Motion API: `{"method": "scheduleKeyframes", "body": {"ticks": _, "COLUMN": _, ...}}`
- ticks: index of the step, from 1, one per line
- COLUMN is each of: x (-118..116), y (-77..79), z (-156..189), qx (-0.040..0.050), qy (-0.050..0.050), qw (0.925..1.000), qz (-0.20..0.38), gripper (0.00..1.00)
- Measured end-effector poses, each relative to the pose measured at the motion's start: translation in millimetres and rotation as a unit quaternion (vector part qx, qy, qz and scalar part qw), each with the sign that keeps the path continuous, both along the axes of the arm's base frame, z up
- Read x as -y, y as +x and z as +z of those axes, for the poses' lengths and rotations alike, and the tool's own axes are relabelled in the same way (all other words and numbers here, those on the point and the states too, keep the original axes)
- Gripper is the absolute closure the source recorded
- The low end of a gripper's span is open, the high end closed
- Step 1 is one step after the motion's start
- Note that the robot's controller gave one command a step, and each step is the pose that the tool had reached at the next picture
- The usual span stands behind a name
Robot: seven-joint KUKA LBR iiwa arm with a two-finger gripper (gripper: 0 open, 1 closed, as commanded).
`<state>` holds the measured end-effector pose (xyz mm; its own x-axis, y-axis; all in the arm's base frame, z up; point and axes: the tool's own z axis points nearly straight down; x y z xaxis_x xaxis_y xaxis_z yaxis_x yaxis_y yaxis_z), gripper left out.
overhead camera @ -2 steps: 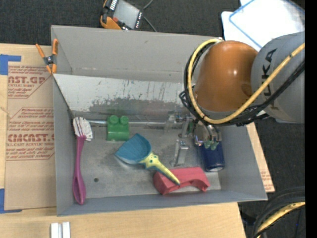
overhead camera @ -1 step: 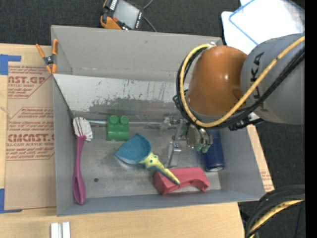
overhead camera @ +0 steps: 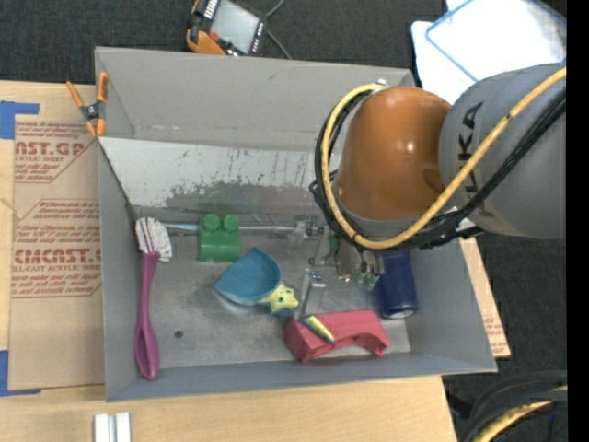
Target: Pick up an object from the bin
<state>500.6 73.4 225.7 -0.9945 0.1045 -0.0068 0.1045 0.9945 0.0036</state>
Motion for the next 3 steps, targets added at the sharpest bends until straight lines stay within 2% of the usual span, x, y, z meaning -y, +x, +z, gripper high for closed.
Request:
{"method": "scheduleKeyframes", "body": {"ticks": 1, "x": 12, "y": 8.7, "z": -106, "qx": -0.0019, "qy": 0.000, "qw": 0.9992, "qz": 0.041, "gripper": 0.00}}
{"method": "scheduleKeyframes", "body": {"ticks": 2, "x": 29, "y": -17.1, "z": -77, "qx": 0.0069, "qy": 0.001, "qw": 0.9994, "qz": 0.033, "gripper": 0.00}}
{"method": "scheduleKeyframes", "body": {"ticks": 3, "x": 16, "y": 12.4, "z": -118, "qx": -0.0013, "qy": 0.001, "qw": 0.9997, "qz": 0.024, "gripper": 0.00}}
